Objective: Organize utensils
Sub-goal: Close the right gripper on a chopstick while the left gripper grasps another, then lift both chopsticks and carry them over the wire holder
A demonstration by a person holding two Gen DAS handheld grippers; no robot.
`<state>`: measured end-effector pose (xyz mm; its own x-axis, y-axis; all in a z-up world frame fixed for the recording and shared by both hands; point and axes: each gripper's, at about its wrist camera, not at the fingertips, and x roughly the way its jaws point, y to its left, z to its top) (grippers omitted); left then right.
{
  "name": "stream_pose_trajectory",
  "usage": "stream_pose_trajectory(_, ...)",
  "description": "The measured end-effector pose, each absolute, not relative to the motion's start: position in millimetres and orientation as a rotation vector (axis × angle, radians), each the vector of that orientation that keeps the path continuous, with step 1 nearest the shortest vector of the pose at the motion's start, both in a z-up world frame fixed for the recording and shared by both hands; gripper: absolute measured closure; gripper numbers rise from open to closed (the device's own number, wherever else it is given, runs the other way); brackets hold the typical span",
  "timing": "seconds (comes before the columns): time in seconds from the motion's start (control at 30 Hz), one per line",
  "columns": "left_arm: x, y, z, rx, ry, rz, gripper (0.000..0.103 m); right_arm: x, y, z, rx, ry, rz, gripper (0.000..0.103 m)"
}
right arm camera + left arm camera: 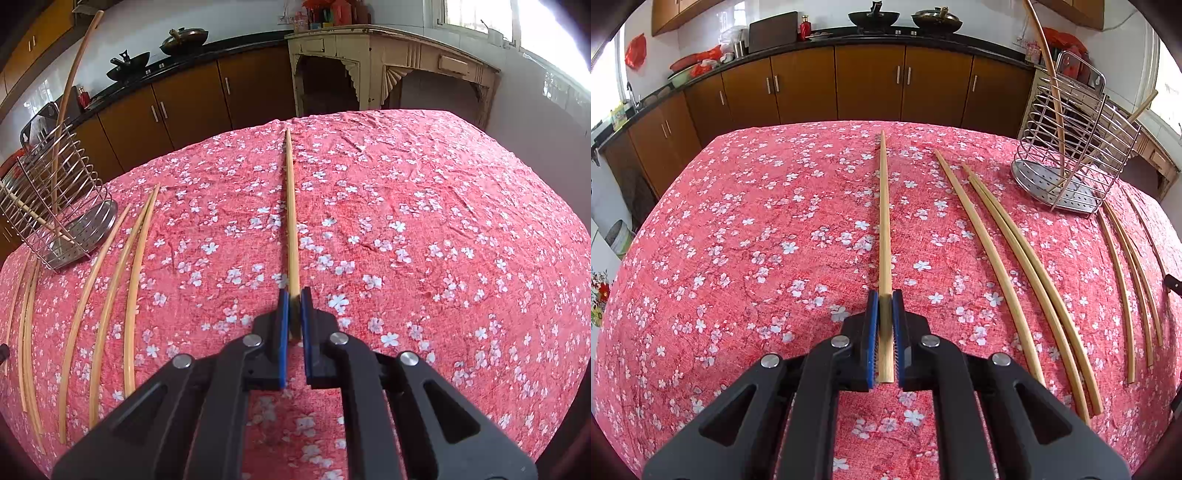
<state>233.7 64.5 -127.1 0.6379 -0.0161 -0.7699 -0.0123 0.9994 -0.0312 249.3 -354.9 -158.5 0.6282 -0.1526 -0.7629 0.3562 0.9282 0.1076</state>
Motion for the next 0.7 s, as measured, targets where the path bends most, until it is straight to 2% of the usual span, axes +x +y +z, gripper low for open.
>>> stream_pose_trajectory(0.13,233.8,66.8,-126.4,-0.05,0.877,-0.015,0.092,250.2,-352.9,-158.1,0.247,0.847,-0.302,0.095)
stream_pose_trajectory(0.2,232.5,69.4,-125.7,-0.05,0.875,-0.019,0.082,250.2,-352.6,-158.3,0.245,0.847,-0.303,0.095)
stream_pose_trajectory(0.23,232.7,70.1,-125.3,-0.044,0.874,-0.008,0.066,250.1,-352.9,-158.3,0.246,0.846,-0.302,0.095)
stream_pose_trajectory(0.27,231.2,69.8,-125.1,-0.042,0.874,-0.006,0.06,250.0,-352.6,-158.4,0.248,0.846,-0.301,0.095)
stream_pose_trajectory(0.7,233.7,64.5,-125.8,-0.028,0.88,0.011,0.06,249.8,-354.2,-158.4,0.255,0.844,-0.297,0.095)
